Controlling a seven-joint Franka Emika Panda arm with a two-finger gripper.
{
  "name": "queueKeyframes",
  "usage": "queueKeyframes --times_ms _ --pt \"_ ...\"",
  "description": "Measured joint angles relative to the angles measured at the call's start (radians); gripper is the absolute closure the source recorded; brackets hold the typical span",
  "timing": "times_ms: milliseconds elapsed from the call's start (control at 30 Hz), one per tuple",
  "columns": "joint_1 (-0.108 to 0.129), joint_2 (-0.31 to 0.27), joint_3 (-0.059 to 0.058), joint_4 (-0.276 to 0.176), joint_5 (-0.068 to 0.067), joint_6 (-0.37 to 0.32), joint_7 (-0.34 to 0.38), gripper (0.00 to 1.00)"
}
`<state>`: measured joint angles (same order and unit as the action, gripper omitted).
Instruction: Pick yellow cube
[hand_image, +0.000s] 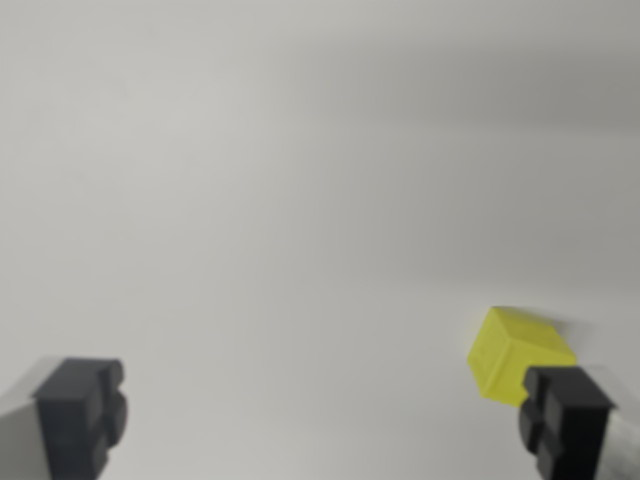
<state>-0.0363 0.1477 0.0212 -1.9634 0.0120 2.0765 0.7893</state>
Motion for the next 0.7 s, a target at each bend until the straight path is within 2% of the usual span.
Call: queueKeyframes --times_ms 233,700 --pt "-0.002 -0.004 0.000 -0.011 0.000 0.008 0.004 0.00" --pt "-0.041 -0.028 -0.001 -0.136 -0.001 0.113 0.002 0.00"
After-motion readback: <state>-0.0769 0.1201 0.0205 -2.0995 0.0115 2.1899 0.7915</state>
